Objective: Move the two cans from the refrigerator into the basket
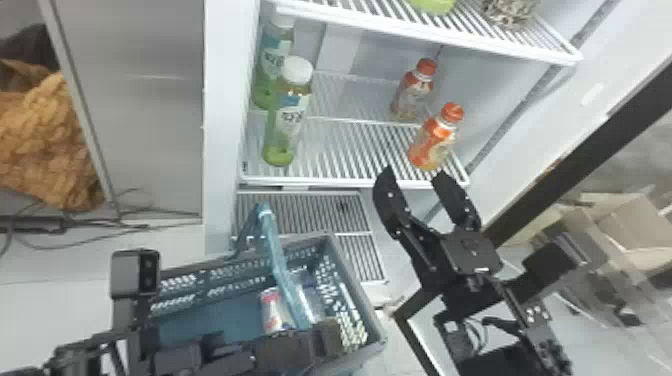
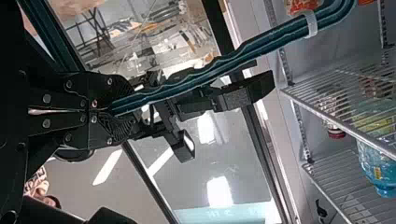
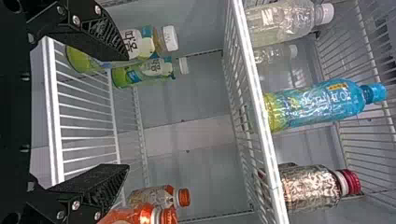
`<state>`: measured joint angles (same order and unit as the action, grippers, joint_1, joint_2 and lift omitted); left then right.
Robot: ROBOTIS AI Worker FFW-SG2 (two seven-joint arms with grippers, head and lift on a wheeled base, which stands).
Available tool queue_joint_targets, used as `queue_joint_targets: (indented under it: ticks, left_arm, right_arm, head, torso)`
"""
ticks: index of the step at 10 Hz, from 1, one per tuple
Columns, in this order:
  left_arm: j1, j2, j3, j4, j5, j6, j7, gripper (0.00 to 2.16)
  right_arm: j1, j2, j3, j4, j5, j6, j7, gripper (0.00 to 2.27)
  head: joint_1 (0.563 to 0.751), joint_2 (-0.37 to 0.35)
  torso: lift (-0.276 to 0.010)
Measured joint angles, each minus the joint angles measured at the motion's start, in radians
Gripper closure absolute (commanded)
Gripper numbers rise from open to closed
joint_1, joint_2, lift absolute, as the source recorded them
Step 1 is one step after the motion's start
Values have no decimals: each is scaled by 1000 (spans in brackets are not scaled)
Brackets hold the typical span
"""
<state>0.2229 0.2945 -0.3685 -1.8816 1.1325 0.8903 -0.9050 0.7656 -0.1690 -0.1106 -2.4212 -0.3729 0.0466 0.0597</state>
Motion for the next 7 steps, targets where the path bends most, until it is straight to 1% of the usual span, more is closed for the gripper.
queue_joint_targets:
  ticks: [4, 7]
  left_arm:
    - [3, -3, 4, 0, -4, 11, 0, 1161]
    - [3, -4, 5, 0, 0, 1, 0, 1161]
  right_arm:
    - [2, 5, -12, 2, 8, 0, -3, 208]
    - [5, 10, -29, -2, 16, 0, -3, 206]
  head:
    - [695, -350]
    - [695, -350]
  torso:
    - [-276]
    - [-276]
